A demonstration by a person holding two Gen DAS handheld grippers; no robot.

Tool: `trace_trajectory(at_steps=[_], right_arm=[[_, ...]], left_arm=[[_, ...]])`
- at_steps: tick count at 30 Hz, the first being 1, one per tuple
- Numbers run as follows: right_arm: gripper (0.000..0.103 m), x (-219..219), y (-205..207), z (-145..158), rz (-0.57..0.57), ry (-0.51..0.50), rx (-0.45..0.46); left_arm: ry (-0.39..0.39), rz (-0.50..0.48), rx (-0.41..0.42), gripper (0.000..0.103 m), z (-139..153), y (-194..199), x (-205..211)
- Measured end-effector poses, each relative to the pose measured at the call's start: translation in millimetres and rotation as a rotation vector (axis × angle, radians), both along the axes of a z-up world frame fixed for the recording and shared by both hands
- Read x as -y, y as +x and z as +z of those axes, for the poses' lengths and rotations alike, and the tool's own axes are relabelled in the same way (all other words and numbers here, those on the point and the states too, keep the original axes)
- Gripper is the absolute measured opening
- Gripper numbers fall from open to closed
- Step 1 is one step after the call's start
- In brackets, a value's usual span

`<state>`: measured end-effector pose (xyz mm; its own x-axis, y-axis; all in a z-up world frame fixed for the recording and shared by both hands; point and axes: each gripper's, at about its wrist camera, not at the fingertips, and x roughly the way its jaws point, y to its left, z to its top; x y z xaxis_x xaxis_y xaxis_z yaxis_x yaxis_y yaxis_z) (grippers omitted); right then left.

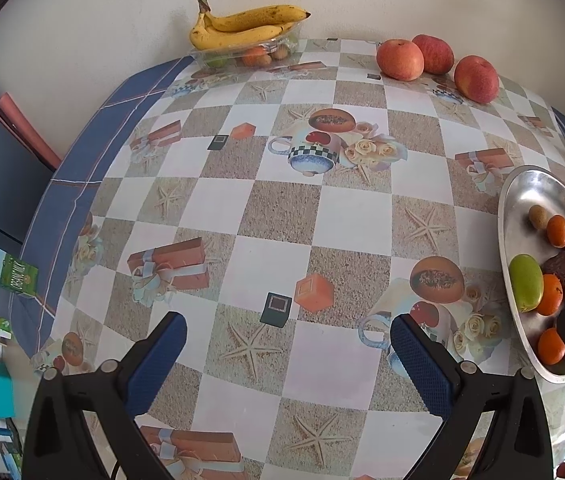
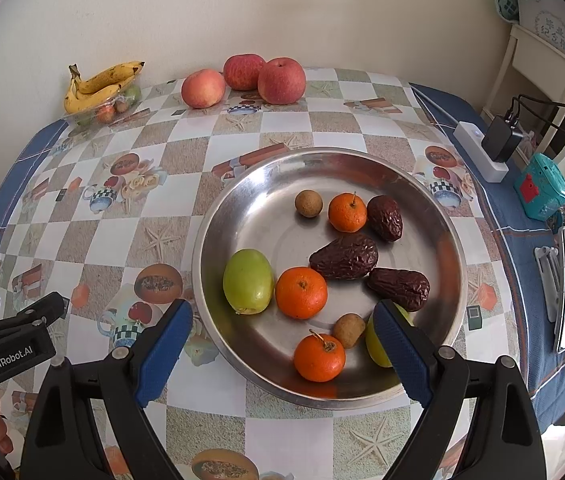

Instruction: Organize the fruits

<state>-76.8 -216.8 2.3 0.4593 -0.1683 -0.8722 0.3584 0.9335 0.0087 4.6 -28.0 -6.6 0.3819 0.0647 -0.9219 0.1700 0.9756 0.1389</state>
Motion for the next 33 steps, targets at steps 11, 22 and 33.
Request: trace_trajectory(at_steps=[11, 22, 33], right_arm=[[0.092, 1.0, 1.3, -1.1, 0.003, -0.002, -0.013], [0.092, 1.6, 0.9, -1.7, -0.003, -0.005, -0.016], [0.092, 3.9, 1.0, -2.7, -0.010, -0.002, -0.025]], left_arm=[[0.003, 0.003, -0.007, 0.103, -1.0, 0.2, -0.6], [0.023, 0.020, -0.017, 0.103, -3.4, 1.2, -3.0], [0.017, 0.023, -0.006, 0.103, -0.2, -1.8, -3.8]])
